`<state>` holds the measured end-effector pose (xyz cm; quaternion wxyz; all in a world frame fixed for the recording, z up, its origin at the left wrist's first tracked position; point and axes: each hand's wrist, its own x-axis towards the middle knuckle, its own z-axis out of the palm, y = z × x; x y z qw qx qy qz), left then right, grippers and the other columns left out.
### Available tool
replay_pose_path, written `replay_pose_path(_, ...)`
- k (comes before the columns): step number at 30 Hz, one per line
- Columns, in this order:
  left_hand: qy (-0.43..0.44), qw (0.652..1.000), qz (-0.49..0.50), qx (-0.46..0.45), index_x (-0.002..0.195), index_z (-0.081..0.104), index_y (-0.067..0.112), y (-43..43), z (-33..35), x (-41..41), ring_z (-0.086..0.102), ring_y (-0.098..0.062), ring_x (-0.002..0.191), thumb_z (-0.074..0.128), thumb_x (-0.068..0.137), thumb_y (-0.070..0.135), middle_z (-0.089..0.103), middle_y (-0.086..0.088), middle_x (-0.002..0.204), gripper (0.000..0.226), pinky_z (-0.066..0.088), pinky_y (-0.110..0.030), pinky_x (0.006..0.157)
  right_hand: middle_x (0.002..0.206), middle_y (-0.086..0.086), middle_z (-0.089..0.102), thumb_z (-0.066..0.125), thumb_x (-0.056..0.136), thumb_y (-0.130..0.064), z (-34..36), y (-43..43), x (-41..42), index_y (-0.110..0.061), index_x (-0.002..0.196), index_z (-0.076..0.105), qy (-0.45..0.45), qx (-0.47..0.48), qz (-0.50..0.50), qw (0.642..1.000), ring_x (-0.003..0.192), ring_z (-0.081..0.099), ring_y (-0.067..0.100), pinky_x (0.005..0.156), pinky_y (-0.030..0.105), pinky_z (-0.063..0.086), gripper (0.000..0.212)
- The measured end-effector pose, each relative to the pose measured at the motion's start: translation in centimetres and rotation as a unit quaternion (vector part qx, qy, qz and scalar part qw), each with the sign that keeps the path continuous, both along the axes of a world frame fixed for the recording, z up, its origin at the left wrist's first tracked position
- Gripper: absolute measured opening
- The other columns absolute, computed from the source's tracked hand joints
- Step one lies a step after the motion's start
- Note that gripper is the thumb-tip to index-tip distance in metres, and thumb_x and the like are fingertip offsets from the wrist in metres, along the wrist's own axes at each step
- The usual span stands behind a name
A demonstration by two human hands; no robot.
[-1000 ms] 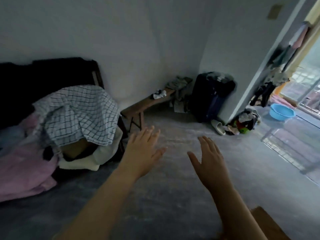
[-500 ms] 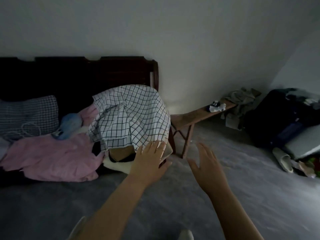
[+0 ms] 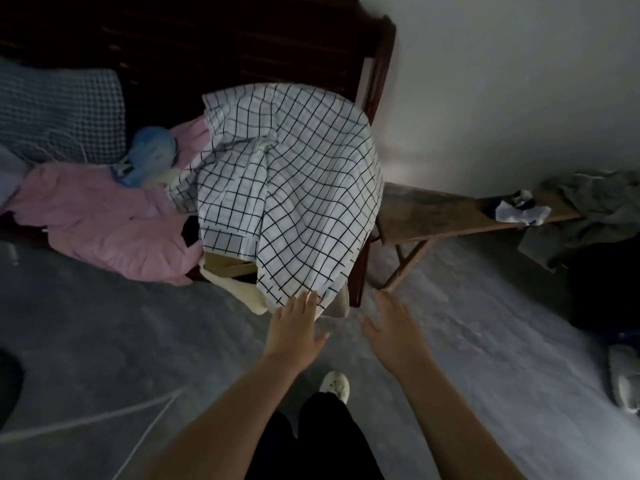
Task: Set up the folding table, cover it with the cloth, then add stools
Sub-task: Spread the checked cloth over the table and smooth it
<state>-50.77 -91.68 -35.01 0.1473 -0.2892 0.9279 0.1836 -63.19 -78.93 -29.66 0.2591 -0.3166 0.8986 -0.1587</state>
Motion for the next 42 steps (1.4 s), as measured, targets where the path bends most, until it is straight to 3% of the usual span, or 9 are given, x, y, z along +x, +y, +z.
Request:
replay_pose_path(6, -0.072, 0.996, 0.046, 0.025, 0.149, -0.006, 0.010, -0.8, -6.2, -3.3, 0.013, -0.026, 0.144, 0.042, 0.089, 0.058, 0.006, -0.011, 0.158, 0.090, 0.019, -0.041, 0.114, 0.145, 0.008, 0.041, 0.051, 0.092, -0.031, -4.2, -3.0, -4.0, -0.011, 0.140, 0.036, -0.026, 0.024, 0.032, 0.999, 0.133, 0.036, 0.023, 0.107, 0.042, 0.035, 0.054)
replay_pose_path(11, -0.097, 0.993, 0.050, 0.032, 0.148, 0.002, 0.007, -1.6, -10.3, -5.1, 0.030, -0.025, 0.136, 0.048, 0.090, 0.048, 0.024, -0.010, 0.152, 0.085, 0.033, -0.039, 0.108, 0.142, 0.007, 0.044, 0.049, 0.091, -0.031, -7.1, -5.0, -4.9, -0.010, 0.139, 0.038, -0.047, 0.026, 0.020, 0.998, 0.131, 0.038, 0.024, 0.105, 0.042, 0.037, 0.053)
replay_pose_path(16, -0.088, 0.995, 0.044, 0.029, 0.145, 0.017, 0.007, -3.2, -12.4, -5.7, 0.043, -0.021, 0.124, 0.047, 0.094, 0.033, 0.040, -0.008, 0.139, 0.064, 0.041, -0.034, 0.099, 0.139, 0.004, 0.048, 0.050, 0.091, -0.034, -9.1, -6.1, -4.9, -0.014, 0.138, 0.040, -0.062, 0.040, 0.014, 0.997, 0.127, 0.043, 0.020, 0.102, 0.041, 0.041, 0.053)
replay_pose_path(20, -0.061, 0.996, 0.049, 0.051, 0.130, 0.039, 0.012, -4.7, -13.5, -5.8, 0.051, -0.018, 0.115, 0.049, 0.094, 0.024, 0.052, -0.003, 0.126, 0.039, 0.044, -0.032, 0.094, 0.135, 0.003, 0.049, 0.049, 0.090, -0.034, -9.9, -6.6, -5.0, -0.015, 0.136, 0.042, -0.058, 0.050, -0.003, 0.997, 0.123, 0.045, 0.021, 0.097, 0.041, 0.042, 0.050)
replay_pose_path(24, -0.014, 0.996, 0.043, 0.079, 0.120, 0.048, 0.013, -6.2, -13.3, -5.6, 0.056, -0.016, 0.105, 0.050, 0.093, 0.018, 0.058, -0.002, 0.118, 0.027, 0.048, -0.032, 0.089, 0.129, 0.004, 0.052, 0.050, 0.088, -0.033, -10.0, -7.3, -5.0, -0.016, 0.130, 0.046, -0.039, 0.060, -0.006, 0.997, 0.118, 0.049, 0.025, 0.094, 0.043, 0.045, 0.046)
replay_pose_path(29, 0.072, 0.993, 0.028, 0.084, 0.111, 0.052, 0.012, -8.6, -9.6, -3.6, 0.056, -0.016, 0.096, 0.051, 0.091, 0.018, 0.059, -0.002, 0.109, 0.021, 0.050, -0.033, 0.081, 0.143, 0.011, 0.042, 0.057, 0.087, -0.017, -8.7, -8.6, -4.4, -0.010, 0.141, 0.035, 0.006, 0.066, 0.031, 0.997, 0.131, 0.039, 0.027, 0.105, 0.041, 0.036, 0.059)
replay_pose_path(35, 0.174, 0.984, -0.031, 0.010, 0.099, 0.061, 0.011, -13.0, 0.2, -0.1, 0.058, -0.021, 0.080, 0.056, 0.083, 0.010, 0.059, -0.004, 0.091, 0.017, 0.047, -0.031, 0.057, 0.157, 0.012, 0.017, 0.070, 0.079, -0.012, -5.9, -11.2, -3.1, -0.014, 0.150, 0.018, 0.076, 0.050, 0.076, 0.993, 0.142, 0.020, 0.032, 0.112, 0.044, 0.027, 0.088)
replay_pose_path(38, 0.205, 0.977, -0.058, -0.018, 0.089, 0.064, 0.012, -14.8, 4.6, 1.7, 0.057, -0.019, 0.070, 0.061, 0.075, 0.006, 0.057, -0.002, 0.081, 0.016, 0.040, -0.027, 0.050, 0.156, 0.015, 0.017, 0.070, 0.078, -0.008, -4.3, -13.1, -2.2, -0.010, 0.150, 0.017, 0.147, -0.017, 0.049, 0.988, 0.142, 0.020, 0.032, 0.111, 0.038, 0.018, 0.090)
replay_pose_path(42, 0.257, 0.964, -0.052, -0.033, 0.087, 0.068, 0.013, -16.5, 9.3, 4.0, 0.056, -0.020, 0.065, 0.061, 0.069, 0.005, 0.056, -0.002, 0.076, 0.020, 0.047, -0.032, 0.046, 0.159, 0.007, 0.008, 0.062, 0.086, -0.013, -2.5, -15.9, -2.0, -0.018, 0.151, 0.008, 0.152, -0.059, -0.011, 0.987, 0.145, 0.008, 0.023, 0.114, 0.033, 0.010, 0.085)
